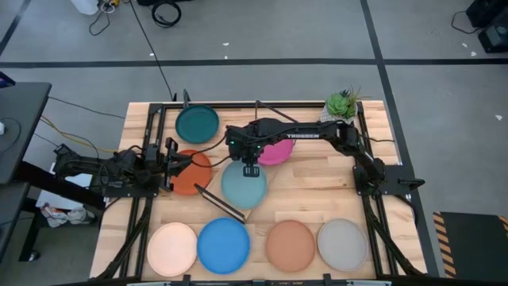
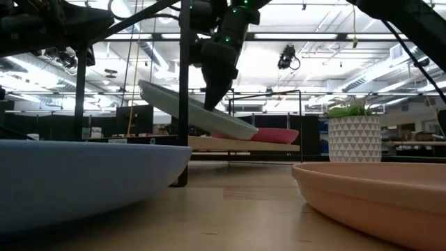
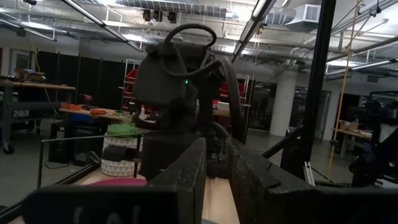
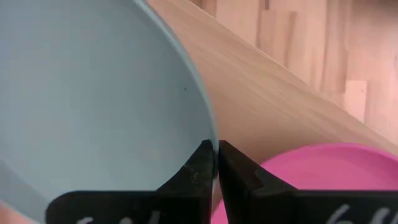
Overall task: Place and stack plates onto a shelf
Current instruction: Put the light blue plate on the shelf, then stack the brown plate on top of the light blue plate
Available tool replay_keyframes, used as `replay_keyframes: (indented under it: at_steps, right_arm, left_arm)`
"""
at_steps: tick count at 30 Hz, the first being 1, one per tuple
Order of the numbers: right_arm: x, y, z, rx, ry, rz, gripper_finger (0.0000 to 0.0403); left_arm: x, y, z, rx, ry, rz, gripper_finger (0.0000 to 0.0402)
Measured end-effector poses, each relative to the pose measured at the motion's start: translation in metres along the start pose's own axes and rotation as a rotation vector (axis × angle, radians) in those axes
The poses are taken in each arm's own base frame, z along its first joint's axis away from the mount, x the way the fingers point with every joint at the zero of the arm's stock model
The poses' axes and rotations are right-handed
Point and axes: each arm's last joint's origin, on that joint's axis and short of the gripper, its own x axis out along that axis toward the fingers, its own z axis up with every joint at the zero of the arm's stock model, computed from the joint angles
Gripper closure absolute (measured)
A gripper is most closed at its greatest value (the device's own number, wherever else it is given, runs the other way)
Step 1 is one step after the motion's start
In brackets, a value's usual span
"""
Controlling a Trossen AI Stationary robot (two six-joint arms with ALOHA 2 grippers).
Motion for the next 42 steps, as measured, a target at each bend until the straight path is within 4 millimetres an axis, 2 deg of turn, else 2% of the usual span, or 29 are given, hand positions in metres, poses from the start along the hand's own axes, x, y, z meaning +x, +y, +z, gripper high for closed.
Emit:
replay_keyframes:
  at_steps: [8,10,14,17,19,23,30,35,39,42]
  right_arm:
    - [0.002,-0.001,0.004,-0.028,-0.042,-0.01,0.0341]
    - [-0.003,-0.001,0.005,-0.032,-0.051,-0.032,0.0335]
    - [-0.034,0.003,0.003,-0.054,-0.1,-0.042,0.0331]
    - [-0.057,0.017,-0.001,-0.082,-0.115,-0.03,0.0332]
    - [-0.065,0.027,-0.006,-0.089,-0.094,-0.033,0.0332]
    - [-0.069,0.046,-0.027,-0.072,-0.066,-0.09,0.0332]
    - [-0.061,0.079,-0.089,-0.014,-0.111,-0.091,0.0332]
    - [-0.046,0.107,-0.13,-0.024,-0.083,-0.025,0.033]
    - [-0.026,0.133,-0.153,-0.005,-0.023,0.023,0.0309]
    - [-0.012,0.15,-0.159,0.045,0.027,0.078,0.0282]
  left_arm:
    - [0.0,0.0,0.0,0.001,0.002,0.0,0.0333]
    - [0.0,0.0,0.0,0.0,0.001,0.0,0.0333]
    - [0.0,0.0,0.0,0.0,0.0,0.001,0.0333]
    - [0.0,0.0,0.0,0.0,0.0,0.0,0.0333]
    - [0.0,0.0,0.0,0.0,0.001,0.0,0.0333]
    - [0.0,0.0,0.0,0.0,0.001,0.0,0.0333]
    - [0.0,0.0,0.0,0.001,0.003,0.0,0.0333]
    - [0.0,0.0,0.0,0.022,0.0,0.0,0.0333]
    - [0.0,0.0,0.0,0.033,0.0,0.0,0.0333]
    - [0.0,0.0,0.0,0.033,0.0,0.0,0.0333]
